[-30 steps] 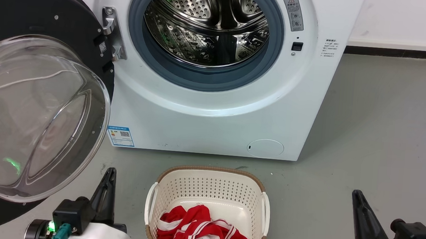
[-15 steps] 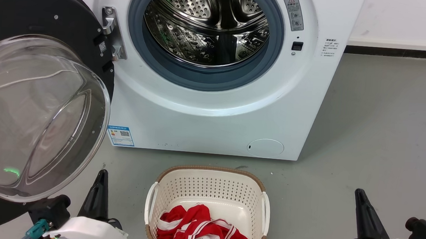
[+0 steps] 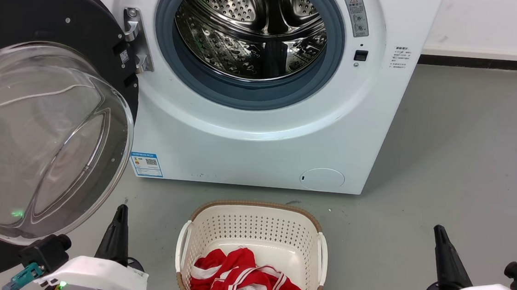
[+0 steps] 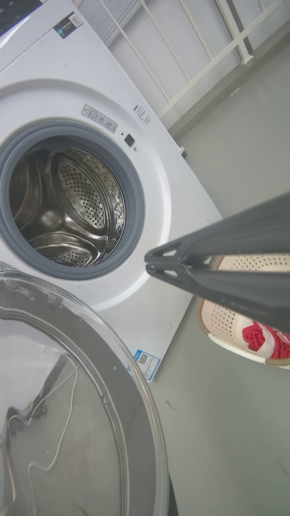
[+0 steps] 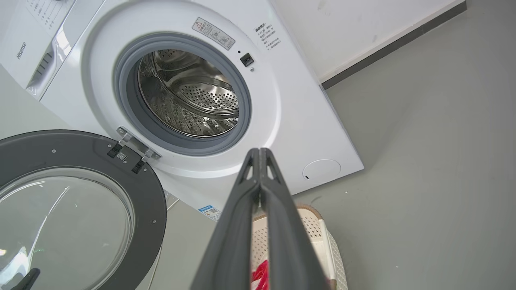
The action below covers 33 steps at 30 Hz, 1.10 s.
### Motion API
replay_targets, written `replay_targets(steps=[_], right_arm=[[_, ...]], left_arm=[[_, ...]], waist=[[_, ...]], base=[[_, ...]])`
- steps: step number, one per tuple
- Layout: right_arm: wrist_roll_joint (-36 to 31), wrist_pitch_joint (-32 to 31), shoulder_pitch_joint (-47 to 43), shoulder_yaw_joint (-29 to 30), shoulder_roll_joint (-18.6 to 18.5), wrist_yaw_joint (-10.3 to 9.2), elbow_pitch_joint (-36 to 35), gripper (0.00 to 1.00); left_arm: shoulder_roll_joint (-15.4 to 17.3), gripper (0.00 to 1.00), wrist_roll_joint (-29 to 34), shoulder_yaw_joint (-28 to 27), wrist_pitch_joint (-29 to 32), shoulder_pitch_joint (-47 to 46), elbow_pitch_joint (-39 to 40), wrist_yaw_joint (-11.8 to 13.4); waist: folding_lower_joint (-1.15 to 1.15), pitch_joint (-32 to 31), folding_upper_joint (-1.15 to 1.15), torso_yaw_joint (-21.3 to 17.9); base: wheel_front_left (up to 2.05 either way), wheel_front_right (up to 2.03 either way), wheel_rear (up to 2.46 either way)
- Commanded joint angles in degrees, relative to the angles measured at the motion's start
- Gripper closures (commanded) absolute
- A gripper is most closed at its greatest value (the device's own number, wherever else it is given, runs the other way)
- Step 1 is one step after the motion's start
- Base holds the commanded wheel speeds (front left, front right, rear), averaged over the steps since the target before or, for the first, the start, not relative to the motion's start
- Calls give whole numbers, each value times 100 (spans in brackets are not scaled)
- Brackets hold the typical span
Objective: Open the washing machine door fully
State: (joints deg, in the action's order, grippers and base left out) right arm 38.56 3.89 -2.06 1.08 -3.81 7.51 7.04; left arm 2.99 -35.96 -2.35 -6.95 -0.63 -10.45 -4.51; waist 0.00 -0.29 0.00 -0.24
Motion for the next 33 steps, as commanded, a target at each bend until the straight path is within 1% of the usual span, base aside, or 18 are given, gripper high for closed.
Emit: replay_targets(steps=[1,17,33], right_arm=[[251,-29,183,16,-52,-1,-42,100],[1543,-215,338,72,-74,-1,130,100],[2628,-384,483,134,-80,-1,279,100]], left_arm=[[12,100,-234,-34,47,-188,54,-30],[7,100,-1526,-128,362,-291,-42,-100],[2,100,-2631,-212,634,-380,-126,-160]], waist=[[0,1,0,0],[0,9,0,4],[0,17,0,8]], base=[[0,0,0],[0,0,0],[0,0,0]])
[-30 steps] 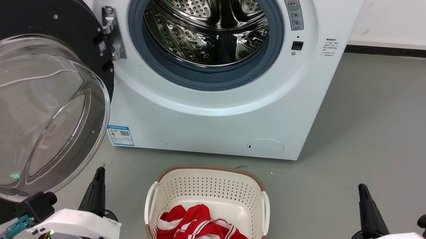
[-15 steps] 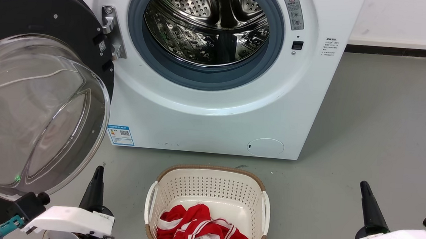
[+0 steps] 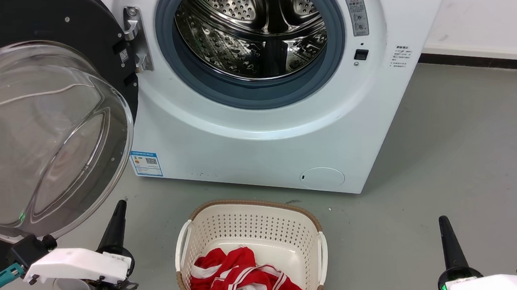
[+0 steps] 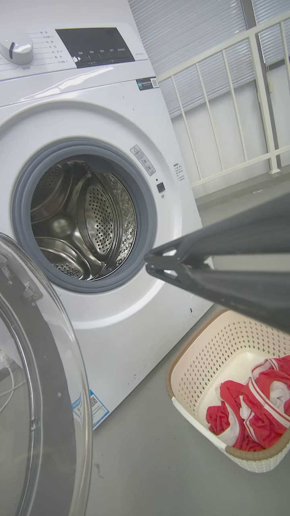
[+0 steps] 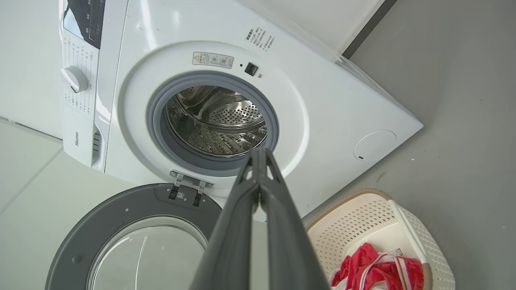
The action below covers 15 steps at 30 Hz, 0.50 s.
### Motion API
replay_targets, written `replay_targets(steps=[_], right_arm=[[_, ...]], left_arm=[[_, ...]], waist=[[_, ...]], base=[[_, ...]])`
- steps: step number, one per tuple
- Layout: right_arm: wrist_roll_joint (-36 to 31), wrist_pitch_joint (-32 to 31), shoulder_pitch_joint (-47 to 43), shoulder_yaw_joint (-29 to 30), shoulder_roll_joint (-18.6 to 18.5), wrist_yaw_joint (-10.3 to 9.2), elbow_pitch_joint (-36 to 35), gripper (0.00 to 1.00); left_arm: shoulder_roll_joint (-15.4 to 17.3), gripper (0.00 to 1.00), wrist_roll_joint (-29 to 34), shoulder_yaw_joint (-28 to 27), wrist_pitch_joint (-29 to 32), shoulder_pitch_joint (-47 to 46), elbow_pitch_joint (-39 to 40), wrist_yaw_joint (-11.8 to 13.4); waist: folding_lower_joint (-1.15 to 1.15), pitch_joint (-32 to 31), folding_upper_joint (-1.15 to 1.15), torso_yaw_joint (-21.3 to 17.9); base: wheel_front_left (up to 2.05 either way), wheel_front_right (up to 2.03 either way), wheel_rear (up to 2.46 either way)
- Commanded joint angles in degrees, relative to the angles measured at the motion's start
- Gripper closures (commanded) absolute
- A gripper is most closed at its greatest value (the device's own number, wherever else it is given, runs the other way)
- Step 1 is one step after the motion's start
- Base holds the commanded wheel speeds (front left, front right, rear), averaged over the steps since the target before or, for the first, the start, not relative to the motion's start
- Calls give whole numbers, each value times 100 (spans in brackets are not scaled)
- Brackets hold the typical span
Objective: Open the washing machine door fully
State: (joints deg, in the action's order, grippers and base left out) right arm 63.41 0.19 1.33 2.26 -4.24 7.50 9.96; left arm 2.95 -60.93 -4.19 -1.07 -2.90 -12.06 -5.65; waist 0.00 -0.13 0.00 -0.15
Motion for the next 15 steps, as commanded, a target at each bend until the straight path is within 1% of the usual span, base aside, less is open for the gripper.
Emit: replay_targets(steps=[1,15], right_arm=[[204,-26,152,20,-38,0,-5,100],[962,-158,247,75,-33,0,101,100]], left_arm=[[6,100,-199,-32,57,-159,30,-48],[3,100,-976,-90,247,-213,-33,-88]], waist=[[0,1,0,1],[0,7,0,4]], base=[[0,0,0],[0,0,0]])
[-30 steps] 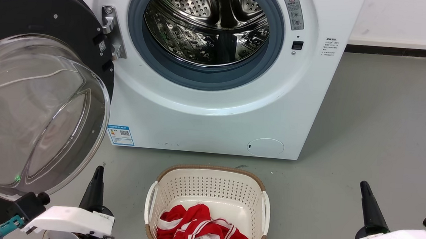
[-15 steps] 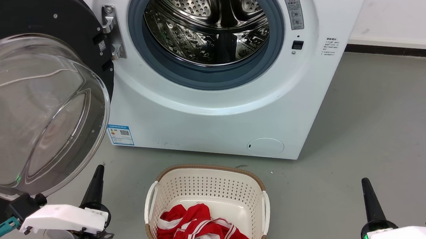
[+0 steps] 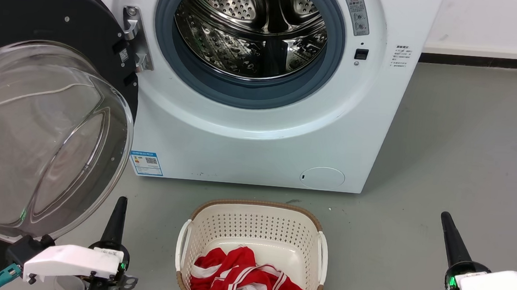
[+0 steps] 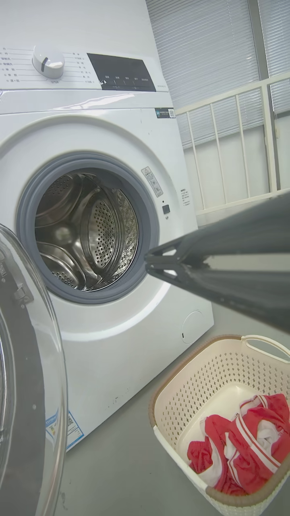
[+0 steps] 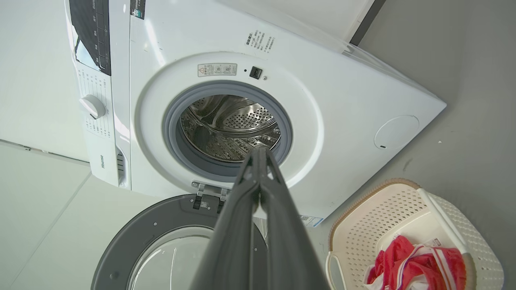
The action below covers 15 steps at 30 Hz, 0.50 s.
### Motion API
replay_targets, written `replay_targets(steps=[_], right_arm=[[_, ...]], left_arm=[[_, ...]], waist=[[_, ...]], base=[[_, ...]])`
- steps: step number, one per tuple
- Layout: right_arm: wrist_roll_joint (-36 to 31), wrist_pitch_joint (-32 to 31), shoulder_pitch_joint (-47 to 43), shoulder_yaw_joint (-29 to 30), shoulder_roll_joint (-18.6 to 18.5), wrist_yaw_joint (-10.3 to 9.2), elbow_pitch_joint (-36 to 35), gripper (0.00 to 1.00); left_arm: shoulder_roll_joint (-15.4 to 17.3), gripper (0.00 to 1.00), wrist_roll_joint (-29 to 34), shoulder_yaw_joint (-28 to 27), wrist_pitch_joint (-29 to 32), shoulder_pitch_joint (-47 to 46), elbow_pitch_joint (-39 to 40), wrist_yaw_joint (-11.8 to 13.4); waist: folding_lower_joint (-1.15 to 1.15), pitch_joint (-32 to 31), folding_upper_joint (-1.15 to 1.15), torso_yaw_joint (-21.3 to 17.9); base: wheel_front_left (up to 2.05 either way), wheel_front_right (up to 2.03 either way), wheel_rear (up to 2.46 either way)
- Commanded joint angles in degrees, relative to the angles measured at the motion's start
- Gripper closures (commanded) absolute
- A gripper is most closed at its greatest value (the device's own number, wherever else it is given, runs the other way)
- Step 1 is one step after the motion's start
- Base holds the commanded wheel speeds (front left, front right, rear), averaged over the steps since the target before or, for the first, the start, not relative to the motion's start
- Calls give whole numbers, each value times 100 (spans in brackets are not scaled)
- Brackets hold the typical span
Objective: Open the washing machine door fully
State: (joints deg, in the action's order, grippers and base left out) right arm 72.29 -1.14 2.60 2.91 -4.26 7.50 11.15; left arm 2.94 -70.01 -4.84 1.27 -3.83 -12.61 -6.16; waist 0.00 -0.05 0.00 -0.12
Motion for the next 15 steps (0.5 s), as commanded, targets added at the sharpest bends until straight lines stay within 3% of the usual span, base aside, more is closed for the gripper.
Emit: replay_targets(steps=[1,15], right_arm=[[129,-38,127,14,-30,-1,-10,100],[846,-159,228,77,-18,0,97,100]], left_arm=[[3,100,-124,-30,26,-126,18,-41],[0,100,-868,-78,213,-168,-43,-77]], waist=[[0,1,0,0],[0,8,0,4]], base=[[0,0,0],[0,0,0]])
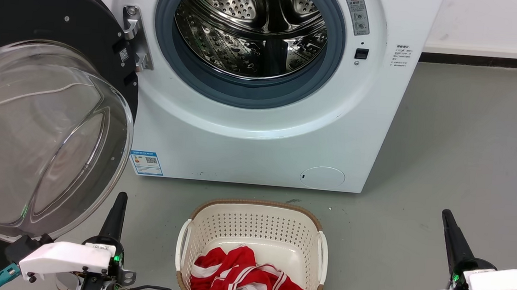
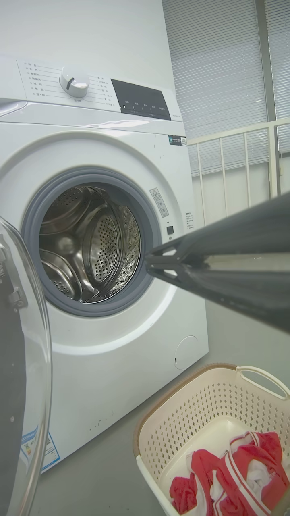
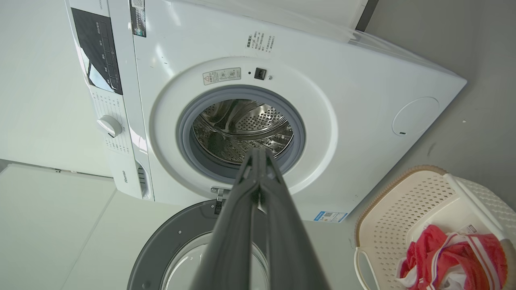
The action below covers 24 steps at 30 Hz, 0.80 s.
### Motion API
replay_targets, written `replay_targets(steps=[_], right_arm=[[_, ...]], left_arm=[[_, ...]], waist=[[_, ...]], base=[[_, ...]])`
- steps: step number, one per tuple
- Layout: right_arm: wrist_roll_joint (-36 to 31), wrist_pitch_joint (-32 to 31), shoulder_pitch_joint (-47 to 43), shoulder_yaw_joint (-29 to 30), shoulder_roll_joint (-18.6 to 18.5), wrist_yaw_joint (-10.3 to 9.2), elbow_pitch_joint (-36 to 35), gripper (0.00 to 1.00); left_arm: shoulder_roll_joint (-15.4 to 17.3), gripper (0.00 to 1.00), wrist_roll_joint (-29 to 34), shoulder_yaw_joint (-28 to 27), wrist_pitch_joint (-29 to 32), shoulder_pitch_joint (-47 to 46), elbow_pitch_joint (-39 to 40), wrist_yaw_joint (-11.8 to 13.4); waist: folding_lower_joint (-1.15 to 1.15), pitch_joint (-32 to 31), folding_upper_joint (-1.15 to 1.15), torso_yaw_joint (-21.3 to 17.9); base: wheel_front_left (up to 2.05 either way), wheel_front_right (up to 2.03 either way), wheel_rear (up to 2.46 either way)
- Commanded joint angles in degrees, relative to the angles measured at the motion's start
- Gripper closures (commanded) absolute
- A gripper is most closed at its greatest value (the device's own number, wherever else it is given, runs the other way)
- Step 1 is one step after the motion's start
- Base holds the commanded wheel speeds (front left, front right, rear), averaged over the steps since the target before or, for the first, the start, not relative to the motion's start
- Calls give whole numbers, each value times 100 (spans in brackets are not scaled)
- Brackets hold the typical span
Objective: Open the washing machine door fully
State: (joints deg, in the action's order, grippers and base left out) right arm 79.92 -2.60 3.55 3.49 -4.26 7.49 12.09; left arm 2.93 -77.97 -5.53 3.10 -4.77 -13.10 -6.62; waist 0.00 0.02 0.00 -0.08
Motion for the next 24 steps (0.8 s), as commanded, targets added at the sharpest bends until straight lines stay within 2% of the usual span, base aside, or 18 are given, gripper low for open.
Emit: replay_targets(steps=[1,24], right_arm=[[133,-24,139,22,-18,0,9,100],[1127,-212,267,114,12,0,159,100]], left_arm=[[0,100,-124,-14,38,-76,1,-34],[-6,100,-1169,-97,288,-155,-82,-90]], waist=[[0,1,0,0],[0,12,0,6]], base=[[0,0,0],[0,0,0]])
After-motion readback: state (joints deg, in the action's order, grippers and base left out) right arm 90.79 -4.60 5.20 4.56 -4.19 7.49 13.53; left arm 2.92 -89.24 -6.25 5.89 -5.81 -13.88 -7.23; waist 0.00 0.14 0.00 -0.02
